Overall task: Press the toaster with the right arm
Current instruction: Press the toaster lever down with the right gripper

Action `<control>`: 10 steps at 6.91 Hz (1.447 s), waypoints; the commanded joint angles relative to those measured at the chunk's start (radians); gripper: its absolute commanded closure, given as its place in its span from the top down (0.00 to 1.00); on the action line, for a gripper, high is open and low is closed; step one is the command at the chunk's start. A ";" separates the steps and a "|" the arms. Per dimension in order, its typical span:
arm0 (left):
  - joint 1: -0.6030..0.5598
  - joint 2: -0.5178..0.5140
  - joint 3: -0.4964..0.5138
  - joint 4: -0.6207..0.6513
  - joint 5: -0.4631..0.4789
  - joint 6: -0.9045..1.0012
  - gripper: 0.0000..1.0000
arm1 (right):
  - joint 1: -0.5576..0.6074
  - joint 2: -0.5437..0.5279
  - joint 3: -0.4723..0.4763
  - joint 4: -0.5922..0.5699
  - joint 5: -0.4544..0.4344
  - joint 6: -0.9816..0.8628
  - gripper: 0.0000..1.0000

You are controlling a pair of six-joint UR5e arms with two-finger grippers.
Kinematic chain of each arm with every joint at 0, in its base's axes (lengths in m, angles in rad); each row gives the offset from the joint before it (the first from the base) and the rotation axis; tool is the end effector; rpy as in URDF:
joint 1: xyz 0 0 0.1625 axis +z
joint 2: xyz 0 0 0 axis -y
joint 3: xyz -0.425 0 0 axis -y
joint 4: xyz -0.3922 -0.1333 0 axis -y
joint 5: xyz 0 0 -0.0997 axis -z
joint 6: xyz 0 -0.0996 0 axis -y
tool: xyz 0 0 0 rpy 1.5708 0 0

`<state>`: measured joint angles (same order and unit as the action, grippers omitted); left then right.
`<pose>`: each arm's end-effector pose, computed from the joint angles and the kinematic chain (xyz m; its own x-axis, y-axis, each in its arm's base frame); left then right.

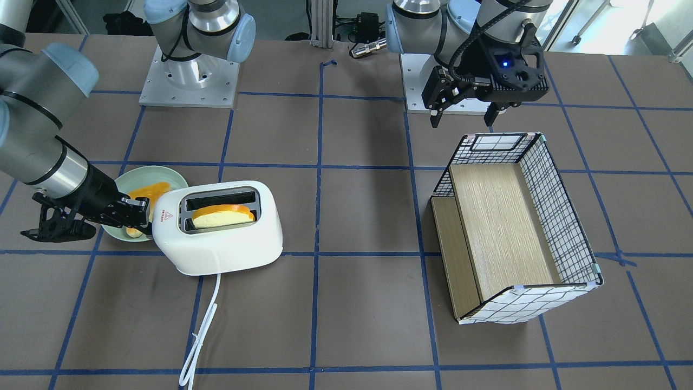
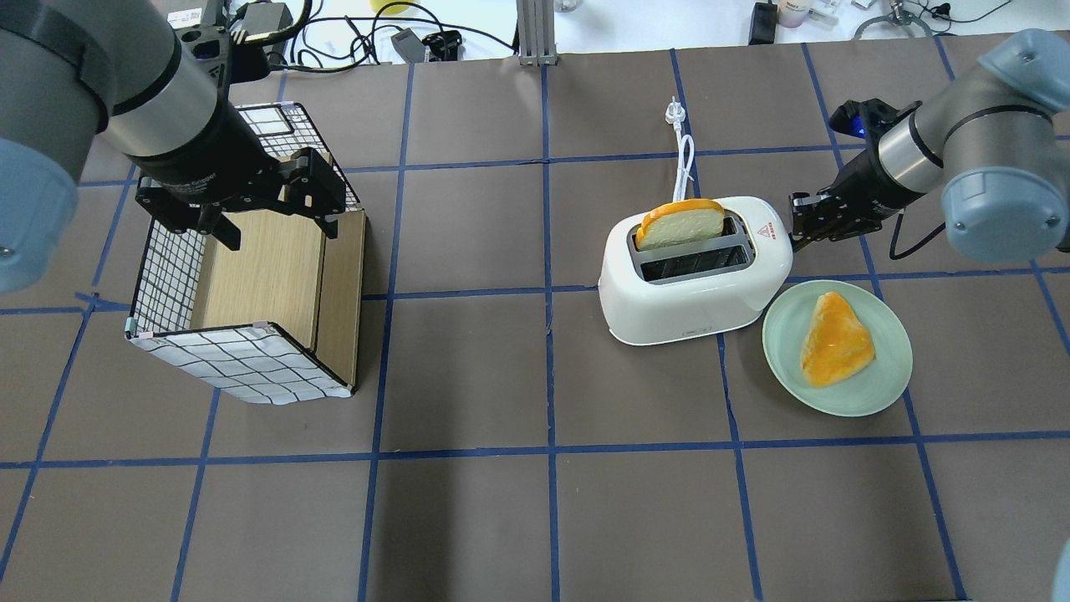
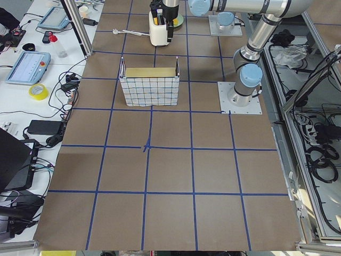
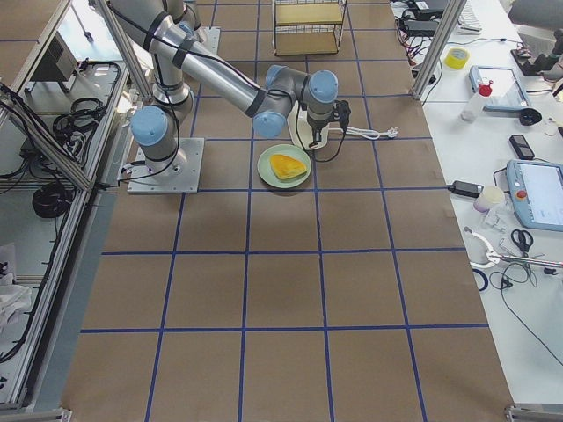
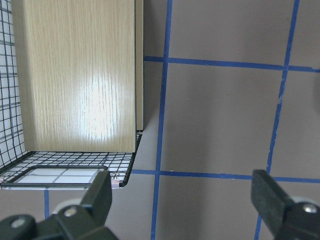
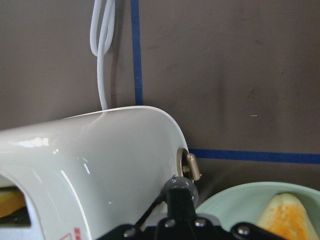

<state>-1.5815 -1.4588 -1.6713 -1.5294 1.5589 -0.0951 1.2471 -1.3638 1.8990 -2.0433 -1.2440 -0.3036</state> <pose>-0.1393 -0.4480 0.4952 -0.9964 -0.0835 0.0168 -0.0843 0.9951 -0.0515 -0.0082 -0.5439 0.2780 -0.9456 0.0228 -0.3245 0.0364 0.9987 -0.0360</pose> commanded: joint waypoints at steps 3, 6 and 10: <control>0.000 0.000 -0.001 0.000 0.000 0.000 1.00 | 0.000 0.006 0.000 0.000 0.000 0.000 0.00; 0.000 0.000 -0.001 0.000 0.001 0.000 1.00 | 0.000 0.006 0.000 0.000 0.000 0.000 0.00; 0.000 0.000 0.001 0.000 0.000 0.000 1.00 | 0.000 0.000 -0.004 -0.008 -0.020 0.020 0.67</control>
<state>-1.5816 -1.4588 -1.6716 -1.5294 1.5589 -0.0951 1.2471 -1.3593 1.9018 -2.0501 -1.2523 -0.2955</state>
